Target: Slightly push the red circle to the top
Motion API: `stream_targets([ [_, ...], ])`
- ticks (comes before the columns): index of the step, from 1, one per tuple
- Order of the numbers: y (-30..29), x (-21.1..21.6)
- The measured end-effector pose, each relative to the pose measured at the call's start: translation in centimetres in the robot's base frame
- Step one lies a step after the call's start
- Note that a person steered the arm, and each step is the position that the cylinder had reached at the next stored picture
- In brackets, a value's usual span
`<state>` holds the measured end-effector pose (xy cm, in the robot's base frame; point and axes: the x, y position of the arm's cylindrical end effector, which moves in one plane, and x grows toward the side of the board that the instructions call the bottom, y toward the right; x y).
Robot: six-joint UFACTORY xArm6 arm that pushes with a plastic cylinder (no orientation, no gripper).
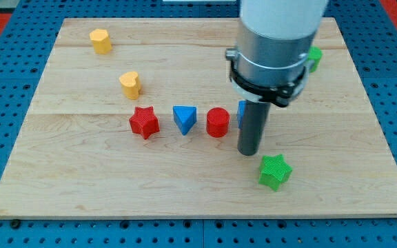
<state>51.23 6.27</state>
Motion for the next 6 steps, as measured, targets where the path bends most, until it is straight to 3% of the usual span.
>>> stream_targets([
  [3, -5.2, -1.5],
  [5, -5.3, -2.9],
  [6, -5.7, -0.4],
])
